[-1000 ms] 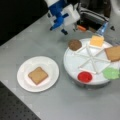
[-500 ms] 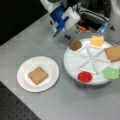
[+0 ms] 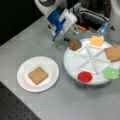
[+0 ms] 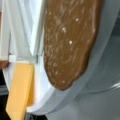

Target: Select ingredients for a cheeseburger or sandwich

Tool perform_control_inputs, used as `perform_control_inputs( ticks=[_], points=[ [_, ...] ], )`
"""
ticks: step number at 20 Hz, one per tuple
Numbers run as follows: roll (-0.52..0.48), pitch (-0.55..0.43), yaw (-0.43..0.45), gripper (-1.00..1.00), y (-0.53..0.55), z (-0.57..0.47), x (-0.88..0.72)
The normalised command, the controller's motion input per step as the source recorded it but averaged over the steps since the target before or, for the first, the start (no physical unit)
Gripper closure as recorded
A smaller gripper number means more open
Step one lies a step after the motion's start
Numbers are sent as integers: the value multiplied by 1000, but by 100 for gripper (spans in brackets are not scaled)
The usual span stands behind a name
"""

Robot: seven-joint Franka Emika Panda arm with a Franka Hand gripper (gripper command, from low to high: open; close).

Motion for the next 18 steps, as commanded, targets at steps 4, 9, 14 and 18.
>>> perform_control_inputs(
  ticks=[4, 9, 14, 18],
  points=[
    [366, -45, 151, -100, -270, -68, 327],
    [302, -41, 137, -100, -222, -104, 311],
    [324, -35, 121, -100, -180, -110, 306],
    [324, -18, 127, -100, -198, -83, 280]
  ],
)
